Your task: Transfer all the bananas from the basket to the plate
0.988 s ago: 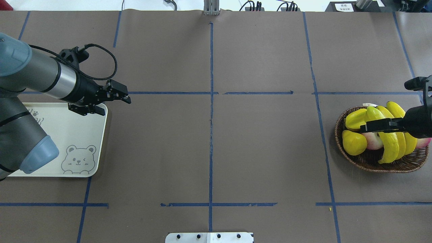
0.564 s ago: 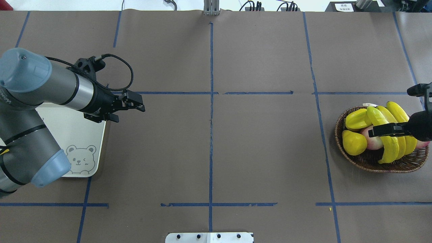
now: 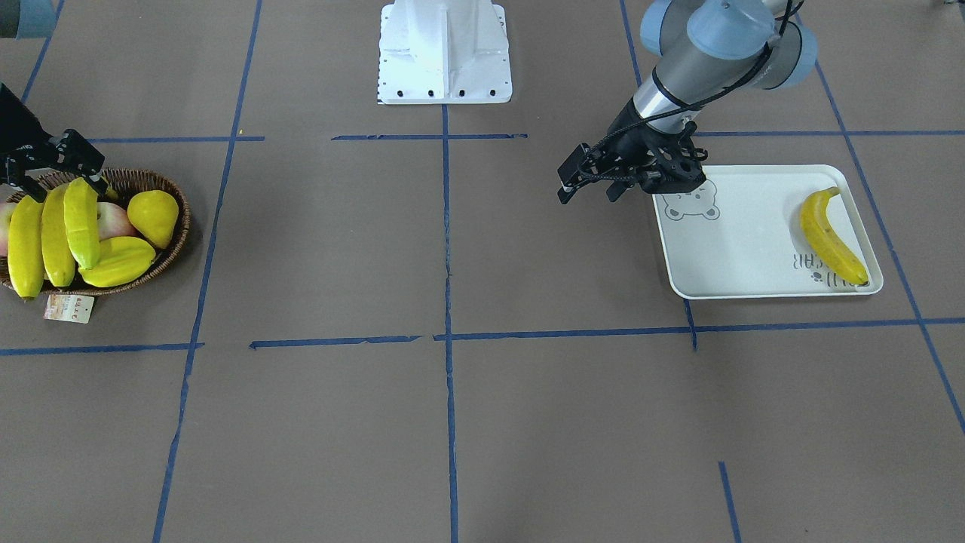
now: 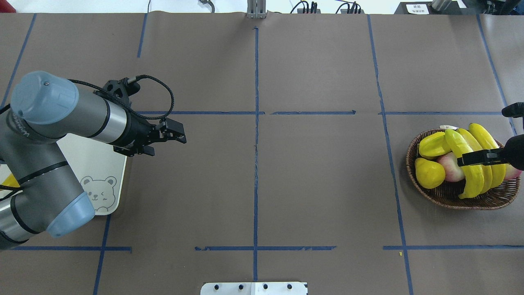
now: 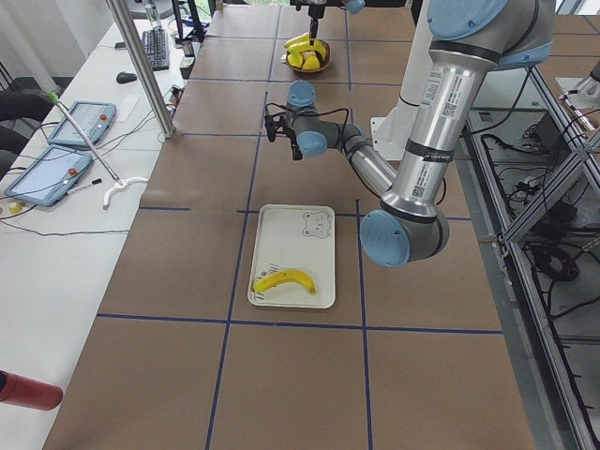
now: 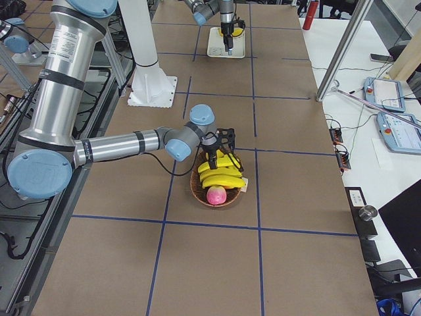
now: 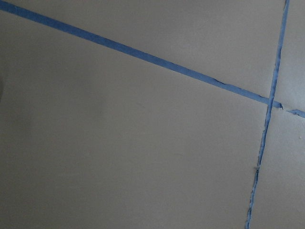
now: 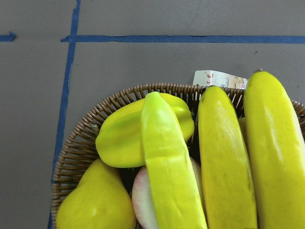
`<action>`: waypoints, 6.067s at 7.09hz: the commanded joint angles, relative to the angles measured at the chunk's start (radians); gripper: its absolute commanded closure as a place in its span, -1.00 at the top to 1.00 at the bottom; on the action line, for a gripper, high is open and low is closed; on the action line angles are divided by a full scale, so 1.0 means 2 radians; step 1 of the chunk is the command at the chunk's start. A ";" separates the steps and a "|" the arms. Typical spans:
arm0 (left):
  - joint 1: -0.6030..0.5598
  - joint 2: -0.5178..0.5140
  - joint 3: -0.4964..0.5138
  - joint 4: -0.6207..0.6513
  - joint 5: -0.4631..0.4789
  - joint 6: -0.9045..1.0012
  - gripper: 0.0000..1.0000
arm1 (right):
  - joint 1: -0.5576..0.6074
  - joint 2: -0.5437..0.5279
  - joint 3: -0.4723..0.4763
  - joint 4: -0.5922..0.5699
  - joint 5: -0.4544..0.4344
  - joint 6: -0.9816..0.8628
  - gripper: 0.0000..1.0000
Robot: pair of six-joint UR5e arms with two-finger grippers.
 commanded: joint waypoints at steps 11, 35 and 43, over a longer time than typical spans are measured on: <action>0.004 0.000 0.009 0.000 0.006 -0.002 1.00 | -0.007 0.002 -0.010 0.000 0.008 -0.028 -0.68; 0.082 -0.115 0.025 -0.206 0.100 -0.218 0.94 | -0.224 0.339 0.047 0.009 -0.083 0.272 -0.97; 0.085 -0.112 0.023 -0.206 0.099 -0.212 -1.00 | -0.223 0.339 0.055 0.008 -0.083 0.285 0.99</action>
